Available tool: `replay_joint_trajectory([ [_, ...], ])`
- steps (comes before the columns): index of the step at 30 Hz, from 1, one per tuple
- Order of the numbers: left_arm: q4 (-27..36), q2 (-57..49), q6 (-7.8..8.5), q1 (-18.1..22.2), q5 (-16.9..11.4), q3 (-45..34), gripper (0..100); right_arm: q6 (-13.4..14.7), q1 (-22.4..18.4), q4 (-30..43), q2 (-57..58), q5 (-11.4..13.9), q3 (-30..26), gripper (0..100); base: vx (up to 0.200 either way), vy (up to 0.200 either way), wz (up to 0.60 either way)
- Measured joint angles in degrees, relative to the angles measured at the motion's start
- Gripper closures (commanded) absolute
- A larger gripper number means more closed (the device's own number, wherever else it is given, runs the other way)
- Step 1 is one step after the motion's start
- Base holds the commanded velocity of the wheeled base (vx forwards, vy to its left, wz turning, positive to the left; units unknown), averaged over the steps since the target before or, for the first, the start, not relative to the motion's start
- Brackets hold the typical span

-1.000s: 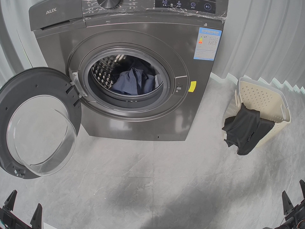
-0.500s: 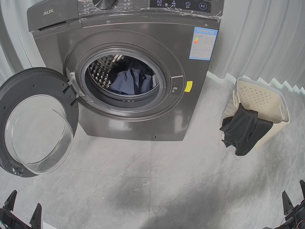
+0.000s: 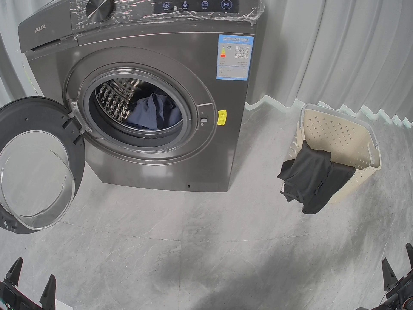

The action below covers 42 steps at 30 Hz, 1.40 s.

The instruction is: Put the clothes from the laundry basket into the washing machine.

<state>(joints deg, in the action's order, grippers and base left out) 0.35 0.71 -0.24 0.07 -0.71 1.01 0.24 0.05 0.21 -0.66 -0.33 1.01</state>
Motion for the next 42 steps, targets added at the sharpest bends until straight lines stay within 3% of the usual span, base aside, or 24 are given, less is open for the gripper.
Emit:
replay_joint_trajectory([
  [22, 0.0, 0.06, -0.27, 0.02, 0.17, 0.0, 0, -0.04, -0.02, 0.0, -0.09, -0.02, 0.0, 0, 0.0, -0.2, 0.0],
  [42, -0.02, 0.11, 0.46, 0.09, 0.02, 0.0, 0, -0.17, -0.12, 0.06, -0.13, 0.06, 0.0, 0, 0.0, -0.19, 0.0],
])
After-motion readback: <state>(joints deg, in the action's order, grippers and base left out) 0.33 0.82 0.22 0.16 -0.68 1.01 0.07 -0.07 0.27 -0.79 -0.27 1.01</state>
